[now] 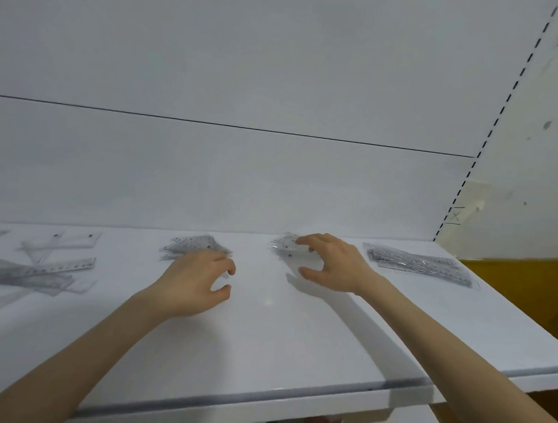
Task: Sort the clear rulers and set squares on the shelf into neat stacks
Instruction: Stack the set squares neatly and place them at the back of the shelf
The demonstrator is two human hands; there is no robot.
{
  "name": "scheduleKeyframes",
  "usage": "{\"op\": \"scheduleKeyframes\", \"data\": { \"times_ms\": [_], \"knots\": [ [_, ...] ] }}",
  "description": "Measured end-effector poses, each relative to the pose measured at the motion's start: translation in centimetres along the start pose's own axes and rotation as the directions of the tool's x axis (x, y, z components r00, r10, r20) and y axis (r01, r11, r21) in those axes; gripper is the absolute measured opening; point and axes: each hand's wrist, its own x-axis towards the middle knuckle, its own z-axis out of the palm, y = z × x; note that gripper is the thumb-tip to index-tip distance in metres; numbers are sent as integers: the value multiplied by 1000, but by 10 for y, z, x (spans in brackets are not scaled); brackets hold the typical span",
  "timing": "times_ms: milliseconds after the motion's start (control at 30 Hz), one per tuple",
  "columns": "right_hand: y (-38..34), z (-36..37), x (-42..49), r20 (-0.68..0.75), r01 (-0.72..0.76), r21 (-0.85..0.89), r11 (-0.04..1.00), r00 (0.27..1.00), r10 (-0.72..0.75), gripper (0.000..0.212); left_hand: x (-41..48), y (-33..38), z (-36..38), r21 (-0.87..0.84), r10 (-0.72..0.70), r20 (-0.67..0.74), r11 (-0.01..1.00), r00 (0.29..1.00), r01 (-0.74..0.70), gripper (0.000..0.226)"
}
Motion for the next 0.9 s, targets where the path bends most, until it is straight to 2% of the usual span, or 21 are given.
{"op": "scheduleKeyframes", "data": {
  "times_ms": [67,167,333,533,667,900],
  "knots": [
    [-23,5,4,-25,42,21,999,999,-41,54,-19,-12,-9,-19,-97,-15,995,995,97,28],
    [-62,15,16,-34,133,39,990,991,-132,49,-52,-39,-23,-20,-185,-29,983,982,185,27],
    [-140,31,46,-32,245,65,967,969,-244,43,-115,-89,-49,-54,-272,-74,962,959,269,23],
    [-251,52,81,-8,303,111,947,953,-304,38,-196,-164,-85,-92,-367,-100,929,925,359,25],
    [-320,75,104,6,290,144,946,956,-294,33,-242,-224,-109,-92,-396,-120,917,910,387,21],
    [-406,114,133,38,144,249,958,987,-158,32,-287,-312,-131,-176,-415,-182,906,891,386,15]
  ]
}}
